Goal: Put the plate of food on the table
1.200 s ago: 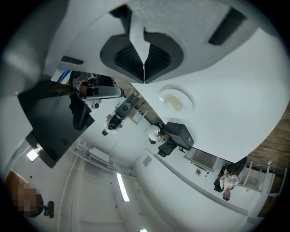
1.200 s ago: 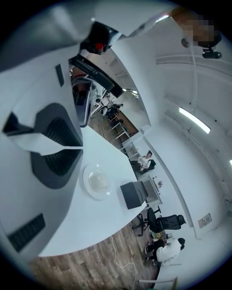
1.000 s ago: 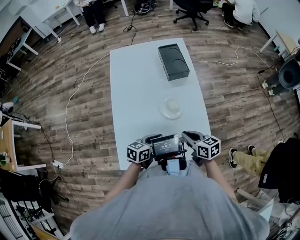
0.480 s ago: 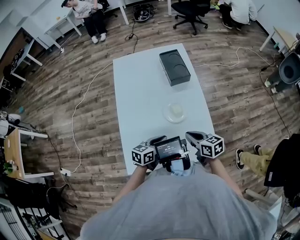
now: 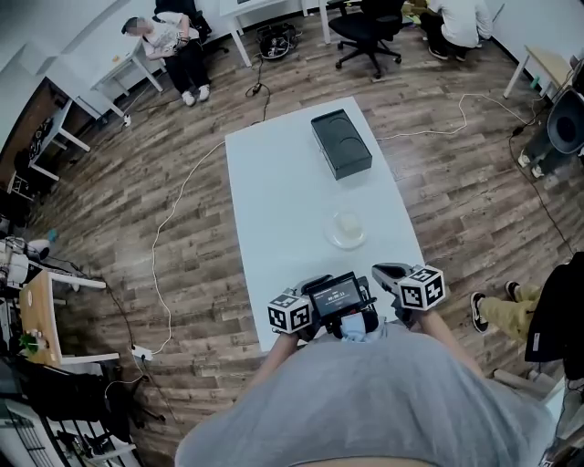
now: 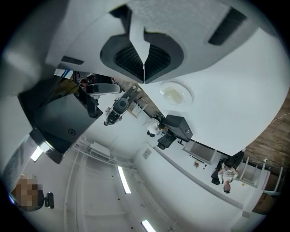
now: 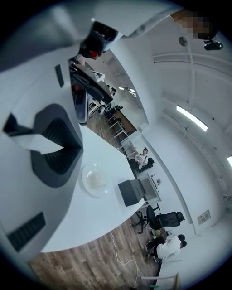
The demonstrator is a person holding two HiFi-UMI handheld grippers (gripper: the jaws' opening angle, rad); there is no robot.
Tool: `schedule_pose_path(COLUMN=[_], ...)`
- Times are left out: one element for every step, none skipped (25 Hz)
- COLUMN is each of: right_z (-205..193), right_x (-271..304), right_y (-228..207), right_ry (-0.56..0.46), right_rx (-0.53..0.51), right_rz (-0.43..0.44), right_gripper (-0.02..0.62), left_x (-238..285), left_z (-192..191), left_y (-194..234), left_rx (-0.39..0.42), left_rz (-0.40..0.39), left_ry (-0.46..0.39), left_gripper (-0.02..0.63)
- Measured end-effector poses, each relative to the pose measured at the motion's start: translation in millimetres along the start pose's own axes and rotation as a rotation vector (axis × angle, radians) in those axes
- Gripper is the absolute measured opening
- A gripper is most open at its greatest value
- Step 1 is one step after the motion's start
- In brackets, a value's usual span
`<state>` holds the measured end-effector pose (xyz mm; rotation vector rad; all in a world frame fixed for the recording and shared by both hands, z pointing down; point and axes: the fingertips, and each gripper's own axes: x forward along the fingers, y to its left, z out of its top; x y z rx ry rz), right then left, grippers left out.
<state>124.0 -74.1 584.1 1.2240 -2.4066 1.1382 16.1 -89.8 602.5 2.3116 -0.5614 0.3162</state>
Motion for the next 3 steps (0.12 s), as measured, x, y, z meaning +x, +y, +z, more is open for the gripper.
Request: schedule_pose_path(right_z=[-1.3,-2.0,-2.4], right_x=[-0.3,-0.6,-0.8], right_y=[0.2,0.3,0.3], right_ry=[0.002,0.003,0.004], right_rx=[-0.001,-0.002,-0.003], right_rz=[0.002,0.003,0.005], right_gripper=[0.031,0.031,0.031], left_x=[0.3,1.0,1.8], left_z=[-1.1,-2.0,-2.8], left_y=[-0.8,-1.7,-2.6], left_rx=[-0.001,-0.001,-0.001], left_rz=[-0.001,-0.003,-0.006], left_ry=[0.003,0.006,0.009], left_gripper=[0.02,0.02,0.02])
